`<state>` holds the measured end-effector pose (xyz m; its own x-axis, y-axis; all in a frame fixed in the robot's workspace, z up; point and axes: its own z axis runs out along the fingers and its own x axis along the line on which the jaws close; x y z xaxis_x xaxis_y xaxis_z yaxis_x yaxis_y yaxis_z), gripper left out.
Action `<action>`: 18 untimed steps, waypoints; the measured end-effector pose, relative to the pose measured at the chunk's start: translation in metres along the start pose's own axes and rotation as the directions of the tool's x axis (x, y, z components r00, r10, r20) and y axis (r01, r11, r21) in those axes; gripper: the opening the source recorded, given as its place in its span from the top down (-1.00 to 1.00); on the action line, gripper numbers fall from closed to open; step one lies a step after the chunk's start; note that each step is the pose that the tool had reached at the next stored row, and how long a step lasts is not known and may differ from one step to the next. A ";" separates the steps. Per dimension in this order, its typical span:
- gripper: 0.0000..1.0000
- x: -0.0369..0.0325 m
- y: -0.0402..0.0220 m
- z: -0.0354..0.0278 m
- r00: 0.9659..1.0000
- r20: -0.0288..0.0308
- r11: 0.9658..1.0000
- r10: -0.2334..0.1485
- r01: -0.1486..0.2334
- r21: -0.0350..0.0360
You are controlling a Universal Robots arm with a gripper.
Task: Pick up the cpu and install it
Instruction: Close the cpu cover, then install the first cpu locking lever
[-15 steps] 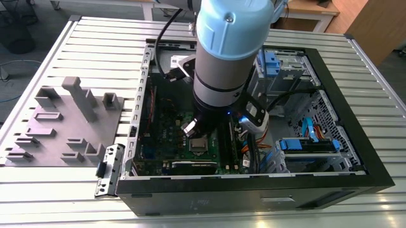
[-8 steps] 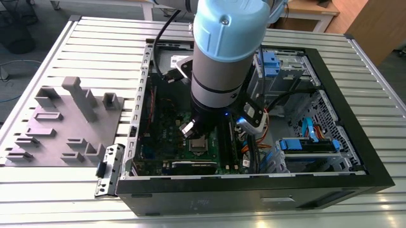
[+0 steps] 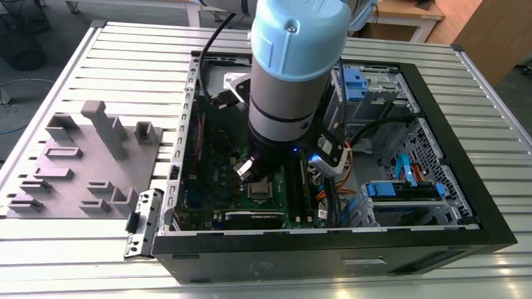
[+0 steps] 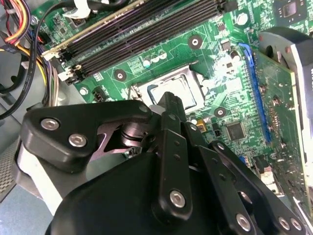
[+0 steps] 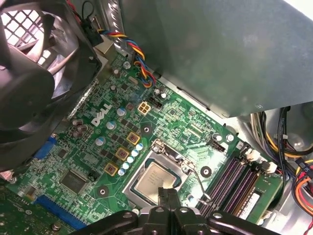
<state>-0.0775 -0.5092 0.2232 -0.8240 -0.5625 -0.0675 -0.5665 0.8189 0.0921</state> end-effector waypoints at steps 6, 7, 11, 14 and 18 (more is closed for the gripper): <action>0.79 0.0022 -0.0012 -0.0002 1.000 0.000 1.000 0.000 0.000 0.000; 0.79 0.0024 -0.0013 0.0003 1.000 0.000 1.000 0.000 0.000 0.000; 0.79 0.0022 -0.0010 -0.0025 1.000 0.000 1.000 0.000 0.000 0.000; 0.79 0.0020 -0.0008 -0.0050 1.000 0.000 1.000 0.000 0.000 0.000; 0.79 0.0019 -0.0007 -0.0062 1.000 0.000 1.000 0.000 0.000 0.000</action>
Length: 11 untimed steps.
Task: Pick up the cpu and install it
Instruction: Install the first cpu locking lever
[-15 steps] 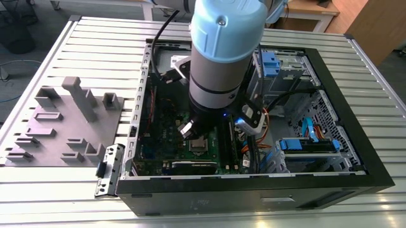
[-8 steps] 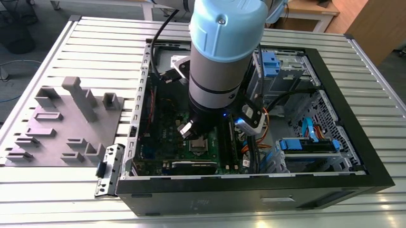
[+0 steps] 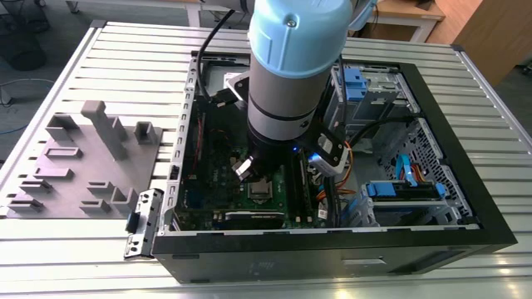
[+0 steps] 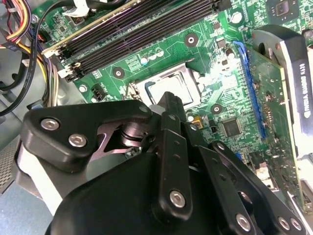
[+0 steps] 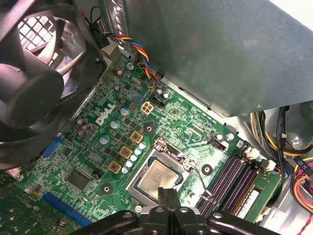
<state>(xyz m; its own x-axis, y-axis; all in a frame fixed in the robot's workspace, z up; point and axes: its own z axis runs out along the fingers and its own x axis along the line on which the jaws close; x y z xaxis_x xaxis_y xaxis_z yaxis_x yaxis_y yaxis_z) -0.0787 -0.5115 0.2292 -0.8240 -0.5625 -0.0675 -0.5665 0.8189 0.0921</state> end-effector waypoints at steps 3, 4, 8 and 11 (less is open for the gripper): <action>0.79 -0.0002 0.0003 -0.0030 1.000 0.000 1.000 0.000 0.000 0.000; 0.79 -0.0003 0.0004 -0.0045 1.000 0.000 1.000 0.000 0.000 0.000; 0.79 -0.0007 0.0010 -0.0102 1.000 0.000 1.000 0.000 0.000 0.000; 0.79 -0.0008 0.0011 -0.0113 1.000 0.000 1.000 0.000 0.000 0.000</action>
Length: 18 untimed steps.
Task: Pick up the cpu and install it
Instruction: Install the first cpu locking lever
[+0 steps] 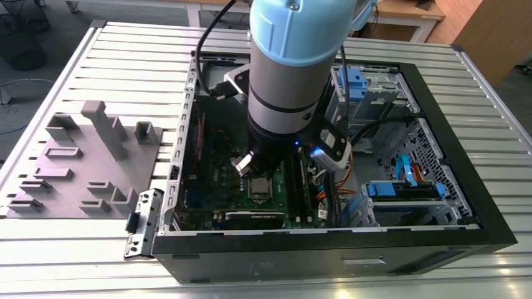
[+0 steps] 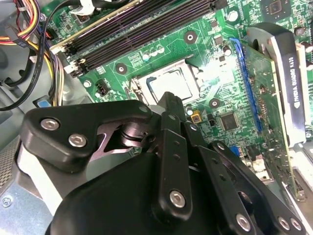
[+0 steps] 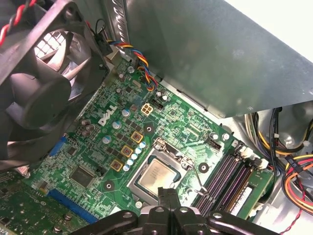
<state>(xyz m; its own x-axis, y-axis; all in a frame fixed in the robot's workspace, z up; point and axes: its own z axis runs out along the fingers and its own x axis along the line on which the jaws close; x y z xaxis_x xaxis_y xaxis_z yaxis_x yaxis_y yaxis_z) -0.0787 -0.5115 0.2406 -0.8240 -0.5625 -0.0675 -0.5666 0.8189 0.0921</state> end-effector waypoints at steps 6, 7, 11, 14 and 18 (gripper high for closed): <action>0.79 0.0000 0.0001 -0.0011 1.000 0.000 1.000 0.000 0.000 0.000; 0.79 -0.0001 0.0001 -0.0012 1.000 0.000 1.000 0.000 0.000 0.000; 0.79 -0.0001 0.0001 -0.0013 1.000 0.000 1.000 0.000 0.000 0.000; 0.79 -0.0001 0.0001 -0.0013 1.000 0.000 1.000 0.000 0.000 0.000; 0.79 -0.0001 0.0002 -0.0021 1.000 0.000 1.000 0.000 0.000 0.000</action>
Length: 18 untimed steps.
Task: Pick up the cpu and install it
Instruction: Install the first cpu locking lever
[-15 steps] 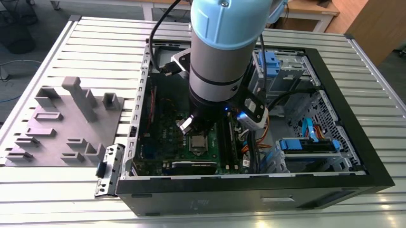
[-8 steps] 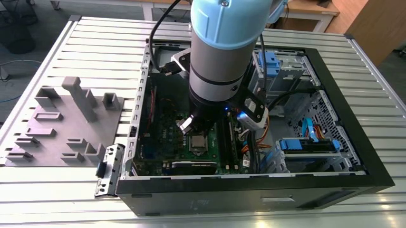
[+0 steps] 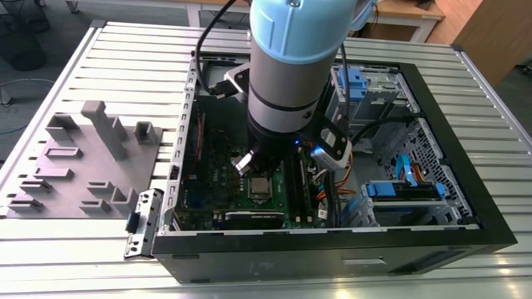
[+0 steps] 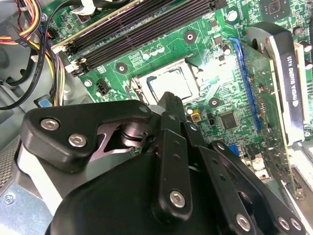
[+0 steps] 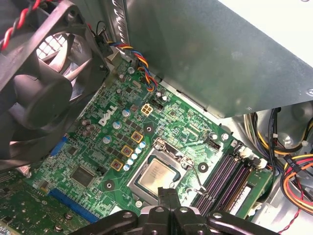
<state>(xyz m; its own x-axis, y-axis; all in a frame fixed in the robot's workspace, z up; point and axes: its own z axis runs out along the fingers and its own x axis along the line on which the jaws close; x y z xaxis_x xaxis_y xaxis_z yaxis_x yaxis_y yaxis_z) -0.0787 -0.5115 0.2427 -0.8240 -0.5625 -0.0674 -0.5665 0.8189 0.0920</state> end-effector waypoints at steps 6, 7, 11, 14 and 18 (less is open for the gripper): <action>0.79 -0.0001 0.0001 -0.0007 1.000 0.000 1.000 0.000 0.000 0.000; 0.79 0.0000 0.0001 -0.0008 1.000 0.000 1.000 0.000 0.000 0.000; 0.79 -0.0001 0.0002 -0.0026 1.000 0.000 1.000 0.000 0.000 0.000; 0.79 -0.0004 0.0005 -0.0058 1.000 0.000 1.000 0.000 0.000 0.000; 0.79 -0.0007 0.0010 -0.0108 1.000 0.000 1.000 0.000 0.000 0.000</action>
<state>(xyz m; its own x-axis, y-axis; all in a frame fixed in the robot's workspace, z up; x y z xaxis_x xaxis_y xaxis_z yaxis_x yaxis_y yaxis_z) -0.0787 -0.5115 0.2536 -0.8240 -0.5625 -0.0674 -0.5665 0.8189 0.0920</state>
